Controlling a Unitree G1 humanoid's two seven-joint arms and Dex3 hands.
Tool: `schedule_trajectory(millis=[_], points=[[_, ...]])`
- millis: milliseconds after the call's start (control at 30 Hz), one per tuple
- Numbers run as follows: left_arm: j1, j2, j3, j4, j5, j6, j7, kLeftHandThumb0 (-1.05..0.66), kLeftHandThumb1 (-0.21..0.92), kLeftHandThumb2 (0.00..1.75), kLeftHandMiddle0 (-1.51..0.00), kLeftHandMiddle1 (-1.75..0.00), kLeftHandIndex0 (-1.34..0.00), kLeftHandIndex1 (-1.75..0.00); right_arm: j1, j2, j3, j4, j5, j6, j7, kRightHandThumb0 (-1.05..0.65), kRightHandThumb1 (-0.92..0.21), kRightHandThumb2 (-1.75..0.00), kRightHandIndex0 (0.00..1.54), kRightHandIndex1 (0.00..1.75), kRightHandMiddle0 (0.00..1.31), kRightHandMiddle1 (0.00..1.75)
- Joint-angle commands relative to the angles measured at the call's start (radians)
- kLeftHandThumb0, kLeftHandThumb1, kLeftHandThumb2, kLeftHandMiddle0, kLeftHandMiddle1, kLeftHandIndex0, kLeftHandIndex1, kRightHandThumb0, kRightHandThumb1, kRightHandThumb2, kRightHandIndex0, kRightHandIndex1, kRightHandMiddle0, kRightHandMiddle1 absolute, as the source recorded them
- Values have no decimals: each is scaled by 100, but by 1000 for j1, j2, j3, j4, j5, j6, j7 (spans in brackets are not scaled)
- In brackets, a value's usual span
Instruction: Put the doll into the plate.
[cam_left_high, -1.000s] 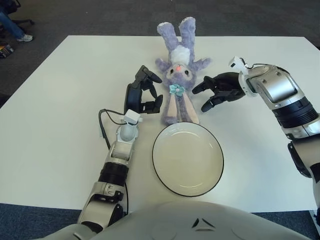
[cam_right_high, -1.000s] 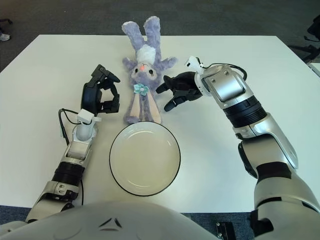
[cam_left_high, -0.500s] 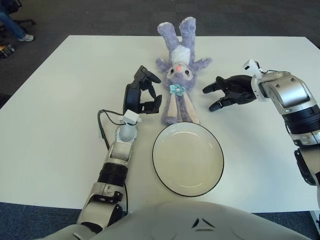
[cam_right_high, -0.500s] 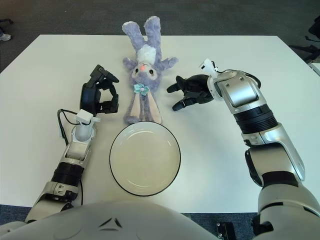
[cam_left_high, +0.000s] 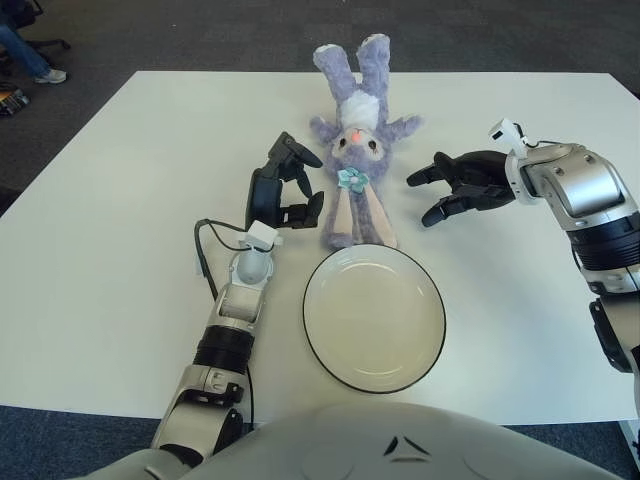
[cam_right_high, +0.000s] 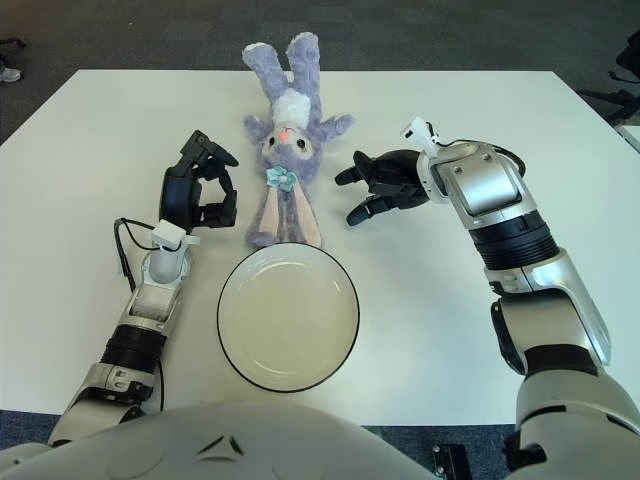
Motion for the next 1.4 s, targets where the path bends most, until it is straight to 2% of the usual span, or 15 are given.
schedule_trajectory(millis=[0,200,367,567,800,1033,1233,1367], points=[[107,3,-4,59,10,-4,12,-42,50,108,-107,-175,-47,-175,-26,-22,24,3,-7,-7,23,-96,-92,-105,53,107,0,52],[109,0,-6,55,9,-8,13,-42,50,108,-106,-175,-47,-175,-32,-28,37,4,-13,-14,47,-98,-92,-108,51,105,0,54],[111,-4,-7,50,4,-5,14,-42,50,109,-107,-175,-47,-175,-32,-28,41,4,-16,-20,57,-99,-92,-109,45,91,0,50],[112,-7,-7,48,-1,-3,13,-43,49,109,-109,-175,-47,-175,-33,-21,45,7,-18,-21,58,-99,-92,-110,43,83,0,51],[117,-5,-7,37,-2,2,9,-43,49,109,-111,-175,-47,-175,-35,-10,36,7,-3,18,50,-99,-92,-110,38,75,0,52],[118,-5,-8,34,-8,3,7,-43,49,109,-111,-175,-47,-175,-39,-4,52,13,-3,10,67,-99,-92,-112,34,70,0,56],[116,-5,-8,37,-6,-7,11,-43,49,110,-111,-175,-48,-175,-48,28,35,35,24,53,67,-98,-92,-115,37,70,0,58],[115,-6,-7,38,-1,-9,17,-43,49,110,-112,-175,-48,-175,-68,60,52,88,19,59,63,-96,-92,-116,38,69,0,61]])
